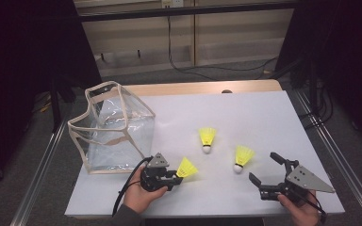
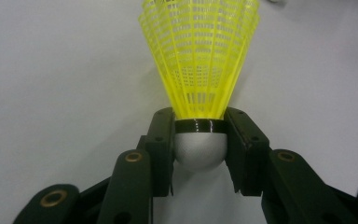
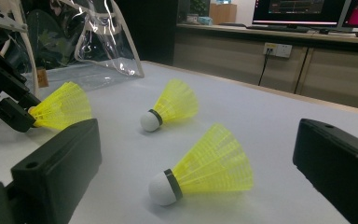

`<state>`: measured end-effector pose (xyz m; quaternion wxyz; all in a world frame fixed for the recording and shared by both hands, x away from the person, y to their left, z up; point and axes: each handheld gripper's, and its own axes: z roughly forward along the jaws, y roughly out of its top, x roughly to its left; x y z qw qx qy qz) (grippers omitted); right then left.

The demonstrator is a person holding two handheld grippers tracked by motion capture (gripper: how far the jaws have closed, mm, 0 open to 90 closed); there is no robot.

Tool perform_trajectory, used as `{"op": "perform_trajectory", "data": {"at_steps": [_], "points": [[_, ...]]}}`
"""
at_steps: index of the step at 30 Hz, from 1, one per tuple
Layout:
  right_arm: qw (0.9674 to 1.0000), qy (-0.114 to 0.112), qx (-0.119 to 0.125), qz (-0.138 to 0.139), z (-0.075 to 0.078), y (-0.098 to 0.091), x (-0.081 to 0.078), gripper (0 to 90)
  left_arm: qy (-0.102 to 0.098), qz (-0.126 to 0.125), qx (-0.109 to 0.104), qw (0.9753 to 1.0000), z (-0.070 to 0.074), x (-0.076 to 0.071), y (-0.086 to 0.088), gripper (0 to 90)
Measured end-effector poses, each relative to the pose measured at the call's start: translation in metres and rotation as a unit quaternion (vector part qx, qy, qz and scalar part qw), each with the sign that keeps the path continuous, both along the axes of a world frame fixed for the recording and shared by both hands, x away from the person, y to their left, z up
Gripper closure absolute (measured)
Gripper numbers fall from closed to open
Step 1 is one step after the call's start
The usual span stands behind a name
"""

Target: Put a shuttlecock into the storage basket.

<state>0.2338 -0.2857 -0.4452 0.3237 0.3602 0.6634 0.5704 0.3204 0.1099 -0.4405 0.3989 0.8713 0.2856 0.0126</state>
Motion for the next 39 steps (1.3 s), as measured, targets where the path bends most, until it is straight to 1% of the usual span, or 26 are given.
{"op": "perform_trajectory", "data": {"at_steps": [5, 7, 10, 15, 17, 21, 23, 28, 29, 36, 39], "points": [[1.0000, 0.001, 0.001, 0.002, 0.000, 0.000, 0.000, 0.9, 0.003, 0.002, -0.004, 1.0000, 0.004, 0.000, 0.001, 64.9], [1.0000, 0.001, 0.001, 0.002, 0.000, 0.000, 0.000, 0.9, 0.009, 0.002, -0.006, 0.9999, 0.005, 0.001, 0.001, 64.9], [1.0000, 0.001, 0.001, 0.002, 0.000, 0.000, 0.000, 0.9, 0.011, 0.001, -0.005, 0.9999, 0.009, 0.001, 0.002, 64.9], [1.0000, 0.001, 0.001, 0.000, 0.000, -0.001, 0.000, 1.0, 0.011, 0.005, -0.007, 0.9999, 0.015, 0.002, 0.002, 64.9], [1.0000, 0.002, 0.001, 0.001, 0.000, -0.001, 0.000, 1.3, 0.015, 0.007, -0.010, 0.9998, 0.016, 0.002, 0.003, 64.9], [1.0000, 0.002, 0.000, 0.002, 0.000, 0.000, 0.000, 1.4, 0.014, 0.009, 0.000, 0.9999, 0.021, 0.002, 0.003, 64.9], [1.0000, 0.001, 0.001, 0.001, 0.000, -0.001, 0.000, 1.4, 0.021, 0.009, -0.005, 0.9997, 0.023, 0.003, 0.003, 64.9], [1.0000, 0.003, 0.003, 0.001, 0.000, -0.001, 0.000, 1.3, 0.028, 0.011, -0.001, 0.9996, 0.025, 0.004, 0.003, 64.9], [1.0000, 0.003, 0.003, 0.001, 0.000, -0.001, 0.000, 1.3, 0.025, 0.009, 0.001, 0.9996, 0.026, 0.004, 0.003, 65.0], [1.0000, 0.004, 0.006, -0.002, -0.001, -0.002, 0.001, 0.6, 0.030, 0.006, -0.004, 0.9995, 0.031, 0.004, 0.001, 65.0], [1.0000, 0.005, 0.007, -0.003, -0.001, -0.002, 0.001, 0.6, 0.028, 0.005, -0.004, 0.9996, 0.033, 0.005, 0.000, 65.0]]}}
